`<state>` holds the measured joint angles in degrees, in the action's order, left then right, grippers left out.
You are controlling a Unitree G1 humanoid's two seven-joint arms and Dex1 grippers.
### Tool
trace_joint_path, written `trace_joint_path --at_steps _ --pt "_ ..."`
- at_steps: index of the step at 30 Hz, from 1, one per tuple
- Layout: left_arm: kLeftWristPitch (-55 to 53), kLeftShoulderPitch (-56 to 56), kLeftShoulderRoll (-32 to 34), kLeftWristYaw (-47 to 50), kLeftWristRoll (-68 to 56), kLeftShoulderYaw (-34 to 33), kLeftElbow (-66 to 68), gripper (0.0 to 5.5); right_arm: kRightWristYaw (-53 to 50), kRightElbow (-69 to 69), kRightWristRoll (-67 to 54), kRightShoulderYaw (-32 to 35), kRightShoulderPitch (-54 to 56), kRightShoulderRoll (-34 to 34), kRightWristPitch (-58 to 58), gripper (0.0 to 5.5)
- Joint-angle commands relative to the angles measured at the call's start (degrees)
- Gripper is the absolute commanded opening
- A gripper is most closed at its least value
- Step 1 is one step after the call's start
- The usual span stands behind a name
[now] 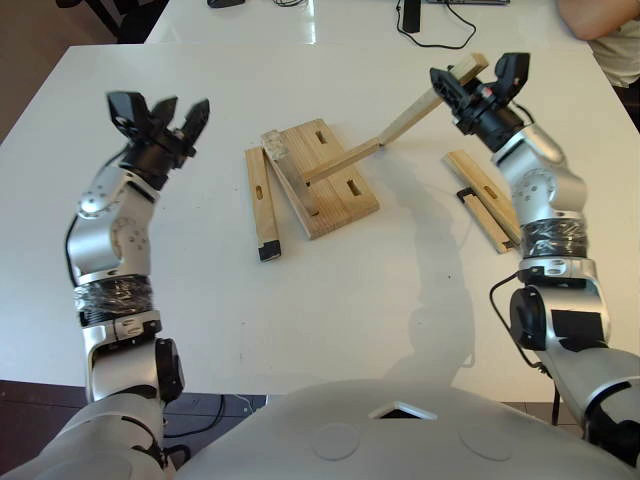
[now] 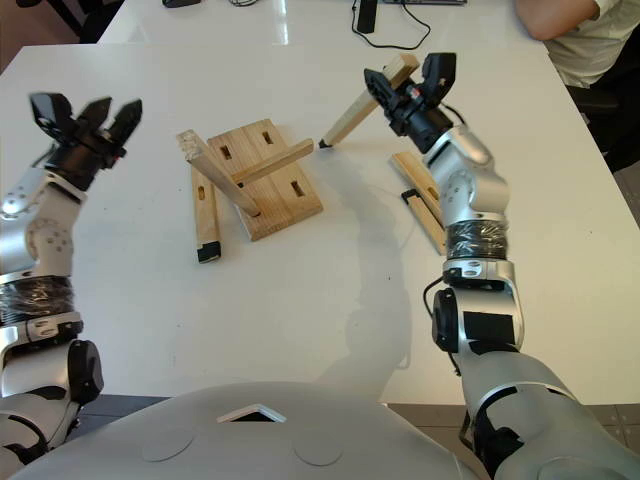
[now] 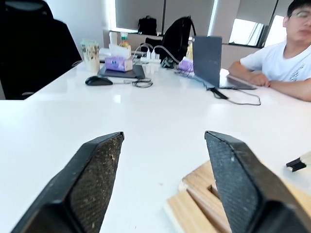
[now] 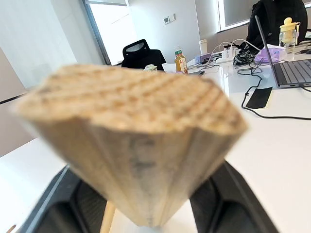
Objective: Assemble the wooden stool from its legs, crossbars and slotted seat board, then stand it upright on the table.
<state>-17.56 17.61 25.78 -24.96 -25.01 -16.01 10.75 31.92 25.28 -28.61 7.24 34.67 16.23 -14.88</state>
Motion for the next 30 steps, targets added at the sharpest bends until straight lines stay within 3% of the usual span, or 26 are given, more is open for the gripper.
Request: trace_joint_path --at_steps 1,11,17,21,23,30 --pt "1.9 -2.0 -1.4 1.1 2.3 0.2 3.1 3.08 -1.2 -8.5 -0.9 -0.4 -7.1 -2.0 -3.9 2.03" --pt "3.0 -8.1 -2.6 2.1 3.0 -1.5 1.8 3.08 -1.3 -42.1 -9.6 -1.5 -25.9 3.7 -22.0 2.03" --pt "4.4 -8.8 -3.6 4.6 2.5 -4.2 2.3 3.08 -2.2 -47.1 -14.1 2.6 -27.4 6.0 -25.8 2.03" --pt "4.0 -7.7 -3.4 5.8 0.6 -7.4 3.6 3.08 4.9 -53.5 -28.7 6.6 -24.3 10.8 -31.3 2.03" --pt "4.0 -7.3 -3.5 6.8 0.1 -8.9 4.3 3.08 10.7 -53.0 -29.6 4.0 -21.4 13.6 -31.9 2.03" --pt "4.7 -5.1 -5.0 8.3 0.2 -8.8 5.9 3.08 25.3 -40.0 -15.5 -5.3 -11.7 19.4 -22.1 2.03"
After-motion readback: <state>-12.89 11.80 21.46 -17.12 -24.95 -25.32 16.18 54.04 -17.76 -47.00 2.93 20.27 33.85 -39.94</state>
